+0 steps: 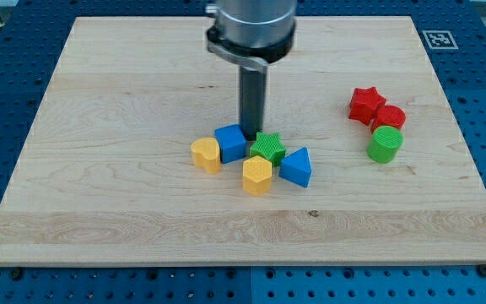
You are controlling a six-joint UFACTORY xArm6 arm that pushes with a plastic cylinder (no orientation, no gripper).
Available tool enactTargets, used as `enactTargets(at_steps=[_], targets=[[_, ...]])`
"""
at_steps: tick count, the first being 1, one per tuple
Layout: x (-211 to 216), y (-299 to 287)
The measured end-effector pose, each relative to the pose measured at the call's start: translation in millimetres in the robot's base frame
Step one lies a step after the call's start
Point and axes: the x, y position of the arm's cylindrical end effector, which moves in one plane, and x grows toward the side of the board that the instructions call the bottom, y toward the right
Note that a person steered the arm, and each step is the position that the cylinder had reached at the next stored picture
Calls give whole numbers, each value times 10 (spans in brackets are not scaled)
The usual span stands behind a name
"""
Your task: Point at the yellow heart
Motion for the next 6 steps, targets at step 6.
enactTargets(at_steps=[6], targets=[[728, -1101]])
